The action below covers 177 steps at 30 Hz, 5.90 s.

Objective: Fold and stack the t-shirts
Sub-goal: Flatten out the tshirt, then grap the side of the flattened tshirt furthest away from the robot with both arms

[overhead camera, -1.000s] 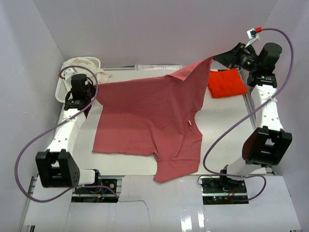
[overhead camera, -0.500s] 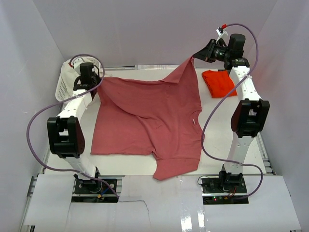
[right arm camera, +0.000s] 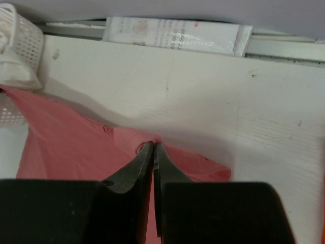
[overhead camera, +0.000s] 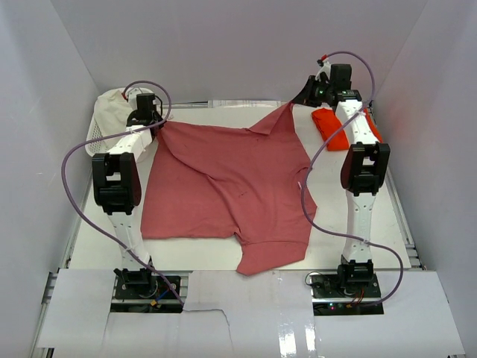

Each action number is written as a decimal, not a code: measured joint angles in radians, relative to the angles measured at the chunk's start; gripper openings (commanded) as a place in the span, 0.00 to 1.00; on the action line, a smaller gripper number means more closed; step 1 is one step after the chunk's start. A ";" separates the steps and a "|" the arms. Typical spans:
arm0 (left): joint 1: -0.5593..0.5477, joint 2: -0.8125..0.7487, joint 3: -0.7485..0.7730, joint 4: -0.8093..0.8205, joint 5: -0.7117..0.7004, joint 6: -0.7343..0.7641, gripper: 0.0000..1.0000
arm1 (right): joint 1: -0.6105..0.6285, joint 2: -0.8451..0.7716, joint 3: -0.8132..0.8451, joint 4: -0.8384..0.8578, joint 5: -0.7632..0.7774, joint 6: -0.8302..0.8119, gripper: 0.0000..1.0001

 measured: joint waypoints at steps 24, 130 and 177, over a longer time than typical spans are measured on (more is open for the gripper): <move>-0.047 0.290 0.295 -0.005 -0.021 0.129 0.00 | 0.064 0.092 0.027 -0.010 0.381 -0.198 0.08; -0.074 0.231 0.141 0.153 0.064 0.329 0.00 | 0.271 -0.467 -0.549 -0.193 0.169 -0.424 0.08; -0.097 0.231 0.140 0.153 0.057 0.355 0.00 | 0.075 -0.074 -0.327 -0.366 -0.008 -0.146 0.08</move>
